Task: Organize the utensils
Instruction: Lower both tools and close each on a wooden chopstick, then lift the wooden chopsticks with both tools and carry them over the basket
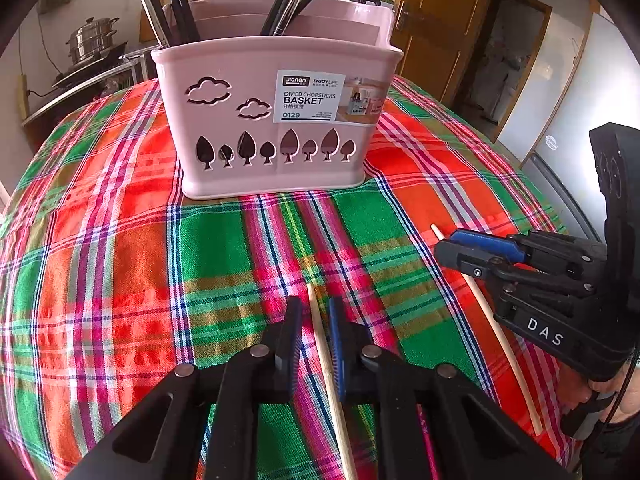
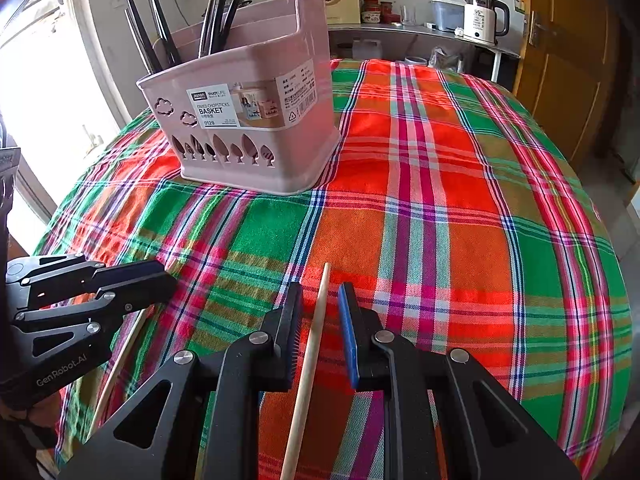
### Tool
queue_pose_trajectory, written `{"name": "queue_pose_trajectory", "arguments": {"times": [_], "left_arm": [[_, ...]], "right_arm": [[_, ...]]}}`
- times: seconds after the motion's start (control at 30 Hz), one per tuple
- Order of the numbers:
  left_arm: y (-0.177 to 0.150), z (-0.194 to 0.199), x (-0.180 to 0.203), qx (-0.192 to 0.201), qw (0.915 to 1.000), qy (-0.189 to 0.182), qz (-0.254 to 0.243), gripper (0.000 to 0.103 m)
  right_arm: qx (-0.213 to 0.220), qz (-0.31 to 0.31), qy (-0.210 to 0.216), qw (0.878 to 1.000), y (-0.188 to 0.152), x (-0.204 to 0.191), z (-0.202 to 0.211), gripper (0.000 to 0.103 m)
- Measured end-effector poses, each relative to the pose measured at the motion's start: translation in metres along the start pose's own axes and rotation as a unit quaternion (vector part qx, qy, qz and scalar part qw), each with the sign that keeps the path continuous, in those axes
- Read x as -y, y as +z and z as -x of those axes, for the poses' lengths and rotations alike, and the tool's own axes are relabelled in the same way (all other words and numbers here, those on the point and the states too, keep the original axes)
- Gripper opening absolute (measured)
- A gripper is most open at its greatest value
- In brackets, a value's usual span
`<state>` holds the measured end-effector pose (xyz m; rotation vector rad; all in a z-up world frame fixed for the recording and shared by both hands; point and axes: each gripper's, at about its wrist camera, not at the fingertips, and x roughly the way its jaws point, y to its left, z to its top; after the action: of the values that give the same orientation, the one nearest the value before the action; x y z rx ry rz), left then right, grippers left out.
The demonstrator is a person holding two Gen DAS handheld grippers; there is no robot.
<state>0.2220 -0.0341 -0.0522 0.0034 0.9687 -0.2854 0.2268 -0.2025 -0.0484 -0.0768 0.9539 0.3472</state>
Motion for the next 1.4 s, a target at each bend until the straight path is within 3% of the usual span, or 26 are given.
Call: {"name": "queue_pose_trajectory", "arguments": {"times": [0.23, 0.5, 1.0, 1.4], "left_arm": [[0.002, -0.001, 0.000, -0.002, 1.0000, 0.001, 0.004, 0.005], [0.008, 0.011, -0.003, 0.006, 0.9999, -0.013, 0.005, 0.004], [0.049, 0.100, -0.005, 0.099, 0.9948, -0.022, -0.009, 0.004], [0.061, 0.137, -0.008, 0.135, 0.9905, -0.025, -0.007, 0.004]], "right_arm": [[-0.003, -0.001, -0.003, 1.000, 0.003, 0.000, -0.001, 0.007], [0.017, -0.001, 0.012, 1.000, 0.009, -0.003, 0.016, 0.006], [0.123, 0.002, 0.028, 0.992, 0.040, -0.012, 0.096, 0.005], [0.178, 0.004, 0.031, 0.984, 0.050, -0.016, 0.136, 0.005]]}}
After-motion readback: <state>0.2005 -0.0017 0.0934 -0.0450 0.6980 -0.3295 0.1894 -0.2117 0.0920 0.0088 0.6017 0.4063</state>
